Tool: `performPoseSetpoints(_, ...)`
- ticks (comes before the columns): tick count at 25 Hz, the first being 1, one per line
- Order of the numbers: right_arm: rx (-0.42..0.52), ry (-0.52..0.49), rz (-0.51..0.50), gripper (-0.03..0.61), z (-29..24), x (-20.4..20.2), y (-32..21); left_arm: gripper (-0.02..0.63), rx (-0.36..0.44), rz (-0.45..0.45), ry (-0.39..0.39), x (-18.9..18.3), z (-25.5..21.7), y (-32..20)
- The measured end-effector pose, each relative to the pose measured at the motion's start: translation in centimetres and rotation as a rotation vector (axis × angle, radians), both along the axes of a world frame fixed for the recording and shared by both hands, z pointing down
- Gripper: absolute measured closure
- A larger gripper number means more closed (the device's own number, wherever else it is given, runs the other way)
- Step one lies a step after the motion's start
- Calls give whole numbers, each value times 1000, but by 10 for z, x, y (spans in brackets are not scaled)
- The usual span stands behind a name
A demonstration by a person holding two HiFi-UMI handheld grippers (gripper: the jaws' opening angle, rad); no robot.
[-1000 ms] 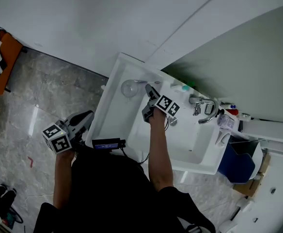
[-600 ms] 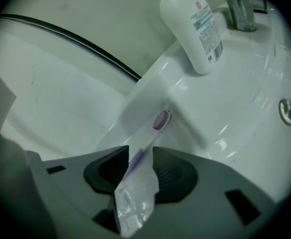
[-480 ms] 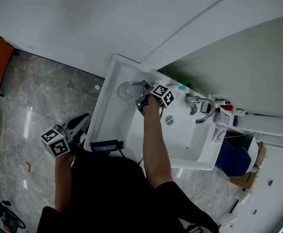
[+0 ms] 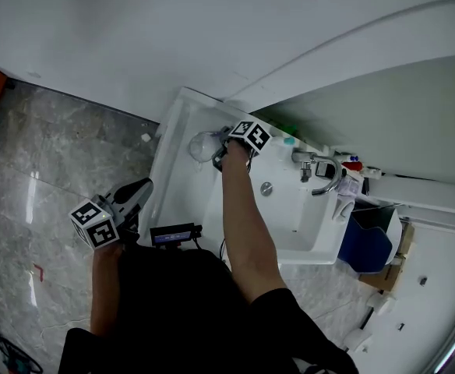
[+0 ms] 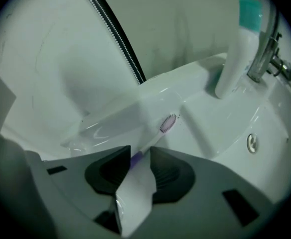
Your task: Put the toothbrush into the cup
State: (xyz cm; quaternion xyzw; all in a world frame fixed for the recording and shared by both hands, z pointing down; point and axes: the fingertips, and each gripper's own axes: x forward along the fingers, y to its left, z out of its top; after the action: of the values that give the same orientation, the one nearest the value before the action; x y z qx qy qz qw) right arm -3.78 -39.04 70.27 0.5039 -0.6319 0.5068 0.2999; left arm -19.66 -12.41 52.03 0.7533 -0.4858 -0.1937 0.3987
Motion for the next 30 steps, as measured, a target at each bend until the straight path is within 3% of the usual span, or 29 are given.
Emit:
performPoseSetpoints(4,4,-27,56,473,0,5,1,594,13,17,4,-5,1,-4)
performPoseSetpoints(12,36,-310,337,533,-4,18,0,594,5,52,-11,-6,-1,-8)
performPoseSetpoints(18,122,-478,447,545,-17,26,-1,594,8,96,-38,8,-9,-11)
performPoseSetpoints(23,248,-588,462,546,-45,31,-7,594,9,125,-69,21,-15,-11)
performPoseSetpoints(30,366,-634,406,546,-76,42,3,594,29,154,-93,40,-24,-10)
